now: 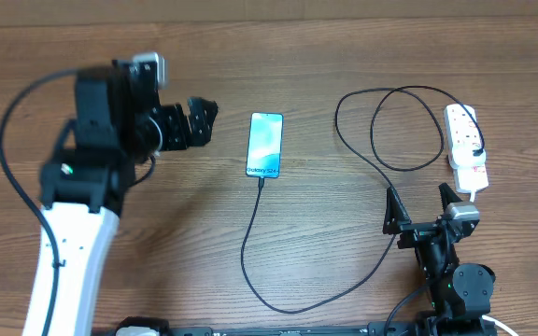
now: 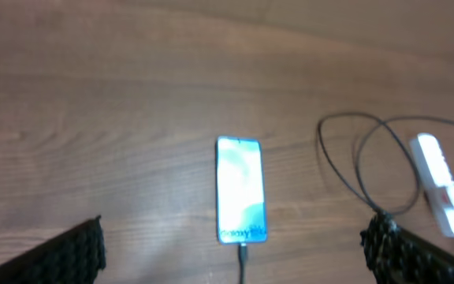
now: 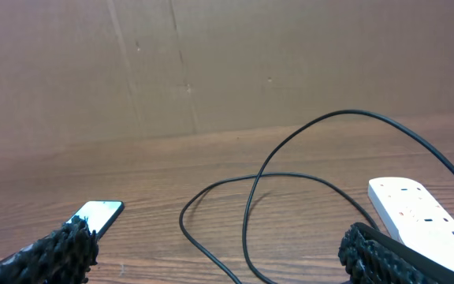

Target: Plug charger to phone and switch on socket

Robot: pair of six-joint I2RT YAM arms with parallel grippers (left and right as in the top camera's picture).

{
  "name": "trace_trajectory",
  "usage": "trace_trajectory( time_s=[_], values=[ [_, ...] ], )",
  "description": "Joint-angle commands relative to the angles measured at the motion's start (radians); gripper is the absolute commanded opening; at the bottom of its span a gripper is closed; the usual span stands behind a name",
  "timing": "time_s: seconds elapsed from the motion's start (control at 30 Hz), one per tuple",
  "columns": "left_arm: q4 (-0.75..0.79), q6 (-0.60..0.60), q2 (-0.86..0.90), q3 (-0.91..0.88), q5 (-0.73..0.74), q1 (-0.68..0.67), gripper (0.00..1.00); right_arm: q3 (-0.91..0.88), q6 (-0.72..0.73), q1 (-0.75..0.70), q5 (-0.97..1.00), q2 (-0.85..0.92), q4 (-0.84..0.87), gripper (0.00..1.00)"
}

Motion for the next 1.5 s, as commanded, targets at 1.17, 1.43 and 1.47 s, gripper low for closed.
trace_trajectory(
  time_s=[1.17, 1.43, 1.47],
  values=[
    [0.98, 0.042, -0.816, -1.265, -0.168, -0.004, 1.0, -0.011, 0.006, 0.007, 0.007, -0.01, 0.006, 1.0],
    [0.742, 0.101, -1.007, -1.265, -0.162, 0.101, 1.0, -0.011, 0.006, 0.007, 0.007, -0.01, 0.006, 1.0],
    [0.718, 0.101, -1.028, -1.265, -0.147, 0.122, 1.0, -0.011, 0.006, 0.007, 0.007, -0.01, 0.006, 1.0]
  ],
)
